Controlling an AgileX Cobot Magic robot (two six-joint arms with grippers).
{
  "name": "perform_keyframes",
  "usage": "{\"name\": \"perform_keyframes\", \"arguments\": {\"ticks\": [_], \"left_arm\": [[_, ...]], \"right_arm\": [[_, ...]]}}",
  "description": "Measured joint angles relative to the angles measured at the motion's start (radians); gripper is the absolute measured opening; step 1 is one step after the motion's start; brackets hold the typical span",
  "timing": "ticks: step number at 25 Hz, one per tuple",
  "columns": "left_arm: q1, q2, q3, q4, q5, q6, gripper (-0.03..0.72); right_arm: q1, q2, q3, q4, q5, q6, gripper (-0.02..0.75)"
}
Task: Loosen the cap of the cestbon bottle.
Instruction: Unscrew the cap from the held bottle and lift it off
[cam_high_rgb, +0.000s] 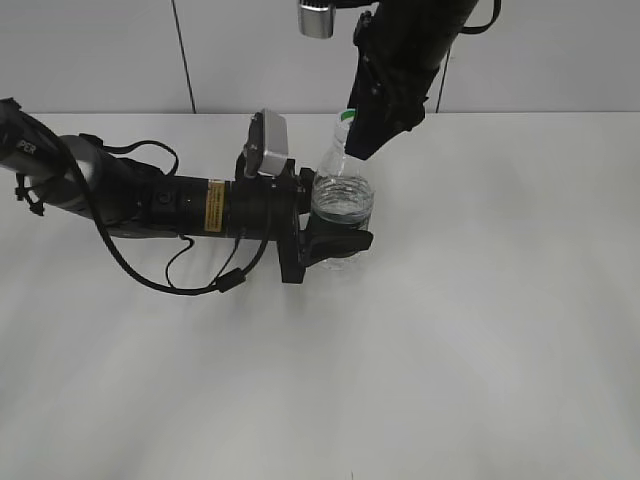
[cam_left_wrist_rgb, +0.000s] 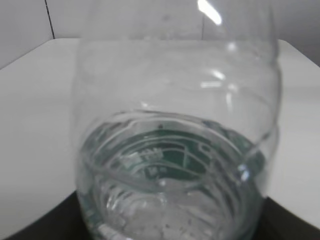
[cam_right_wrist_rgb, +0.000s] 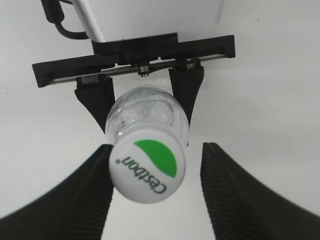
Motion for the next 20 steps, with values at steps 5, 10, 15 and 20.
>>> {"name": "perform_keyframes", "arguments": {"ticks": [5,10,15,20], "left_arm": [[0.000,0.000,0.000,0.001,-0.005,0.000,0.410],[0.000,0.000,0.000,0.001,-0.003,0.000,0.410],[0.000,0.000,0.000,0.001,-0.003,0.000,0.410],[0.000,0.000,0.000,0.001,-0.003,0.000,0.410]], "right_arm": [[0.000,-0.001,0.000,0.000,-0.001,0.002,0.452],[0.000,-0.017,0.000,0.016,-0.001,0.015,0.458],[0.000,-0.030,0.000,0.032,-0.001,0.055,0.459],[0.000,-0.049,-0.003,0.037,-0.001,0.166,0.459]]}}
